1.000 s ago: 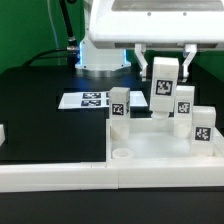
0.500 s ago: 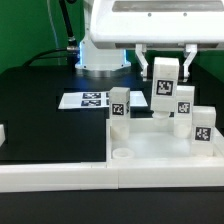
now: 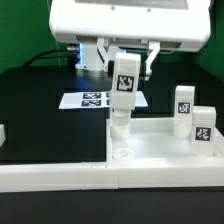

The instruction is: Assemble square table

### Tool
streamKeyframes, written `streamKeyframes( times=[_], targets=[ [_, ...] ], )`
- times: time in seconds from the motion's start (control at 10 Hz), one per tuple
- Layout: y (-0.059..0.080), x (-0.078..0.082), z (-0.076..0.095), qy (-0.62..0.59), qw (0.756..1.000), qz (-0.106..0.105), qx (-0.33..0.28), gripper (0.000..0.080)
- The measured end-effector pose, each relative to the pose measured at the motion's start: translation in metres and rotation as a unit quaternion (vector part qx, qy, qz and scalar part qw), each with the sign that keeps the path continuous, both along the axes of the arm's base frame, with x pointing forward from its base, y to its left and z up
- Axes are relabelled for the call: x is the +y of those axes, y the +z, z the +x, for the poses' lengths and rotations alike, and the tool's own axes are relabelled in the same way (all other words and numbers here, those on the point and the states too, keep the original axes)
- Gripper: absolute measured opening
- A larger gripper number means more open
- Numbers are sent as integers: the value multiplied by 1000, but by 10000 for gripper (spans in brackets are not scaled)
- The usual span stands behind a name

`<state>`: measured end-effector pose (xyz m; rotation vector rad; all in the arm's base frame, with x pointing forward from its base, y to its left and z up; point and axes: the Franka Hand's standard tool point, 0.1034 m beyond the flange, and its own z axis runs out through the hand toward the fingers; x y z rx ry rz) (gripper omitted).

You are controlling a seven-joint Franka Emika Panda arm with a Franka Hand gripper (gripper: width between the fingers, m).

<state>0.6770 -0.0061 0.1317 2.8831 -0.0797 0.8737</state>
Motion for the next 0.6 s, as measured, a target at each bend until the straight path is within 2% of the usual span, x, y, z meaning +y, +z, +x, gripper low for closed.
streamKeyframes(
  times=[0.2, 0.3, 0.5, 0.6],
  targets=[
    [-12, 3, -6, 1, 1000, -2, 6, 287],
    [-12, 12, -7, -5, 1000, 4, 9, 287],
    [-12, 9, -7, -2, 1000, -1, 9, 287],
    [-6, 6, -5, 19, 1000, -15, 7, 287]
  ],
)
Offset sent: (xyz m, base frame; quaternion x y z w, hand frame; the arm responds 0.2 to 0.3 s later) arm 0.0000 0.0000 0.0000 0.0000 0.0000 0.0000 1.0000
